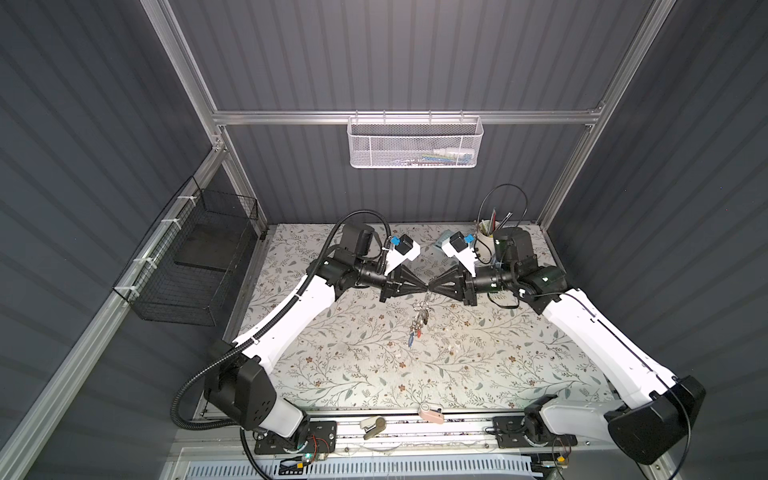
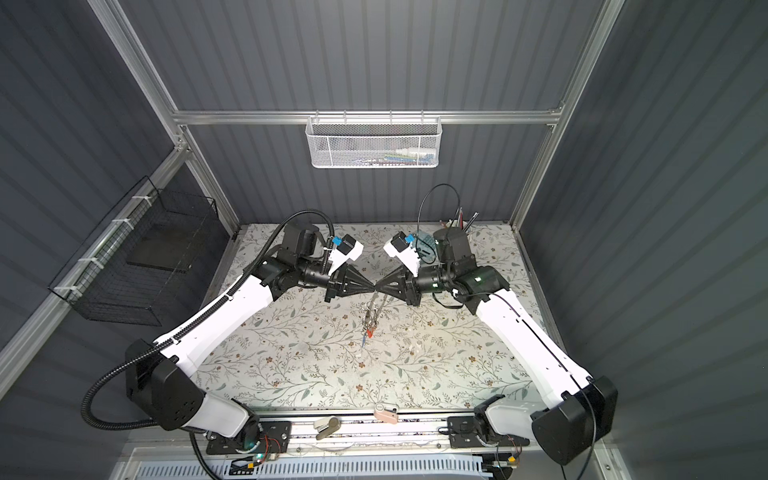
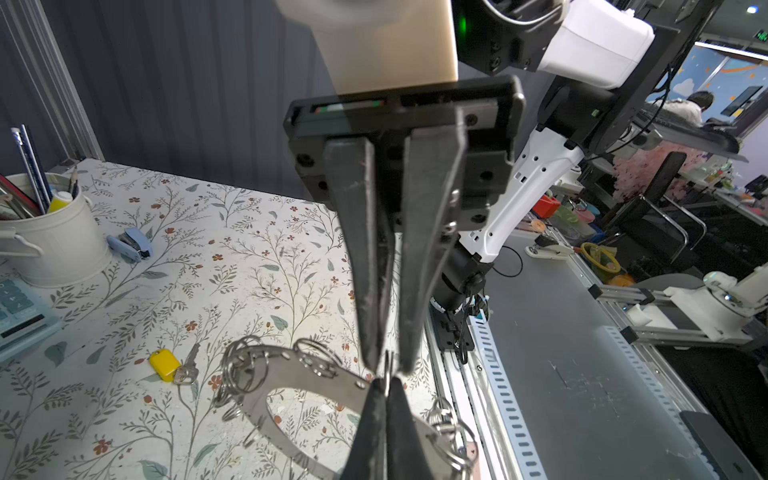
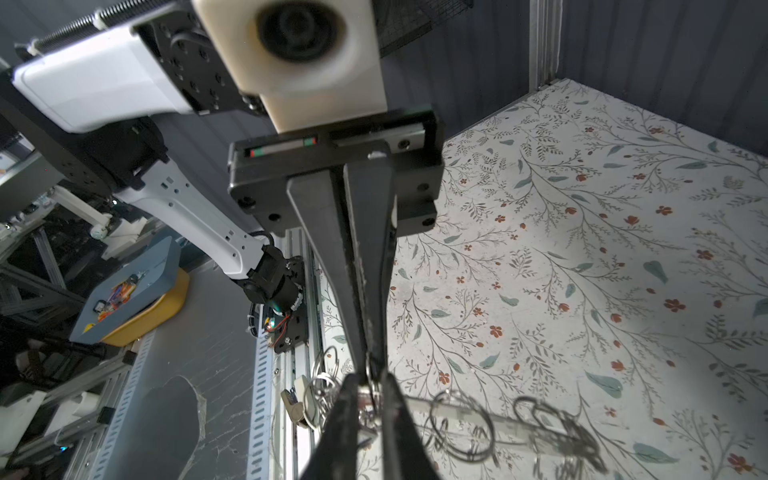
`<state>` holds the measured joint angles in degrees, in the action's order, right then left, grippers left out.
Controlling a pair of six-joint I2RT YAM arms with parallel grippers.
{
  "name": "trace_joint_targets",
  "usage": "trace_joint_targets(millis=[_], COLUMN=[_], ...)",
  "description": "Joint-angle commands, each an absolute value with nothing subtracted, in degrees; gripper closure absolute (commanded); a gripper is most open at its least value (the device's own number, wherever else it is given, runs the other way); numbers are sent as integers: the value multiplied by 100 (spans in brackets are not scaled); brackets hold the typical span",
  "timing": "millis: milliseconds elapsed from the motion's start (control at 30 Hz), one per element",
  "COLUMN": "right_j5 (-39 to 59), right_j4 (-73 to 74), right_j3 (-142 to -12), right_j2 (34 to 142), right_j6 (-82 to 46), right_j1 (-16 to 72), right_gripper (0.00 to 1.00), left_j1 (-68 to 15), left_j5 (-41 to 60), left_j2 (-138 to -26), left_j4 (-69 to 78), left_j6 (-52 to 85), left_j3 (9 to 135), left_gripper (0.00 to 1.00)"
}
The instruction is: Put the keys on the keyring
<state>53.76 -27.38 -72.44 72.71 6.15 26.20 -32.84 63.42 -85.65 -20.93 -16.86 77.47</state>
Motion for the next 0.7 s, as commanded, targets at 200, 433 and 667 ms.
trace_joint_targets(millis=[200,433,667], right_j5=[5501,5554,5664], right_j4=[-2259,-2045,-1958], right_j3=[-7065,-6976,-6953], right_j2=[6948,6935,6994], right_j6=[166,32,-59], right_j1=[2420,2381,2389], right_gripper=[54,52,55], left_j1=[-3313,-3322,-3364], left_j5=[6327,6183,6046], left_j2=[-8152,-7999,-7989], left_j4=[-19,1495,2605], left_j6=[-136,920,1700], left_j3=[7017,6446,6121], left_gripper=[100,100,100])
